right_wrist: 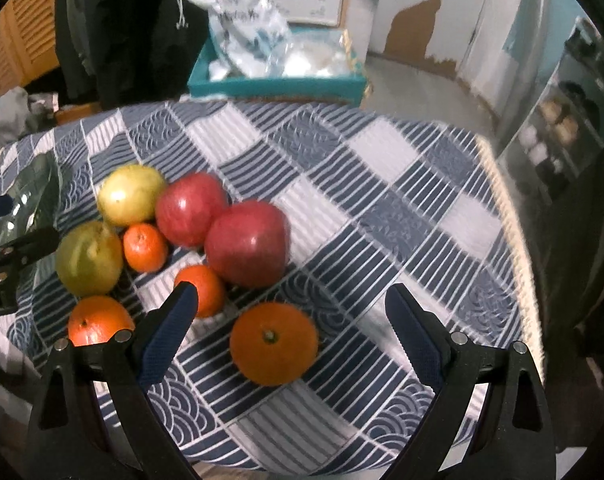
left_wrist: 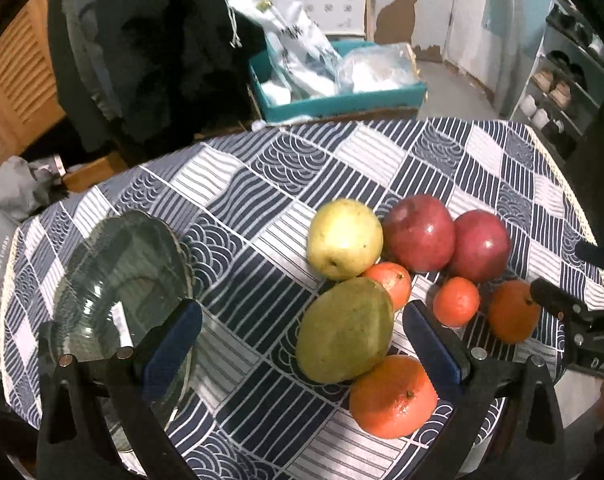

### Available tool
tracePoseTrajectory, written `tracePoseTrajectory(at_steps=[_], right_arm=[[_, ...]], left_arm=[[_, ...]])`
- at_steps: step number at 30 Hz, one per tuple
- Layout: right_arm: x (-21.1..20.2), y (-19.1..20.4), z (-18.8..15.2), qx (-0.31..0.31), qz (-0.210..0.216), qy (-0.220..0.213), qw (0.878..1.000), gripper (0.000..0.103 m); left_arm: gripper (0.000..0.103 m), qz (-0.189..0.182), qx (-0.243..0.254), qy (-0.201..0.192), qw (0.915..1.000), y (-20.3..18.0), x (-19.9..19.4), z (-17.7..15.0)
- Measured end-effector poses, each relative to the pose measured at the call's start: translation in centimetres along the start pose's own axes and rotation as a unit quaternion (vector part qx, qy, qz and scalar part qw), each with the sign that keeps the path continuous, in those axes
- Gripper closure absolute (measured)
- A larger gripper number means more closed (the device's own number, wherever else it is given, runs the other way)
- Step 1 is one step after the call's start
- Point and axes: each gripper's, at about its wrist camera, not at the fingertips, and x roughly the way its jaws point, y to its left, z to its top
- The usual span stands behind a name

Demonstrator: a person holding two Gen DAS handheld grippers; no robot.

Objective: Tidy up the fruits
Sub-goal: 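Grasp the green mango with the left tool while the right tool grasps the large orange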

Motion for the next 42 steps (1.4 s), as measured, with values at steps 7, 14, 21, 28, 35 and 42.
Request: tracePoseTrajectory(at_steps=[7, 14, 21, 28, 35, 42], right_arm=[[2.5, -0.1, -0.9, -0.002, -0.002, 0.037, 0.999, 0.009], [4.7, -0.3, -2.1, -0.001, -0.001, 0.074, 0.997, 0.011], [5.8, -0.2, -2.7, 0.005, 0.018, 0.095, 0.995, 0.016], [7.0, 0.0, -3.0, 0.005, 0.040, 0.111, 0.993, 0.031], [7.1, 0.6, -3.1, -0.008, 0.037, 0.110, 0.993, 0.038], [6.0, 1.0, -2.8, -0.010, 0.023, 0.078, 0.997, 0.039]], left_arm=[[0.002, -0.009, 0.010, 0.018, 0.9997, -0.8, 1.9, -0.2], [0.011, -0.022, 0.014, 0.052, 0.9983, -1.6, 4.3, -0.8], [0.017, -0.033, 0.016, 0.072, 0.9967, -1.9, 6.2, -1.2], [0.032, -0.063, 0.014, 0.081, 0.9946, -2.0, 6.9, -1.3], [0.033, -0.054, 0.019, 0.070, 0.9959, -2.3, 6.6, -1.6], [0.033, -0.052, 0.023, 0.051, 0.9971, -2.0, 5.2, -1.6]])
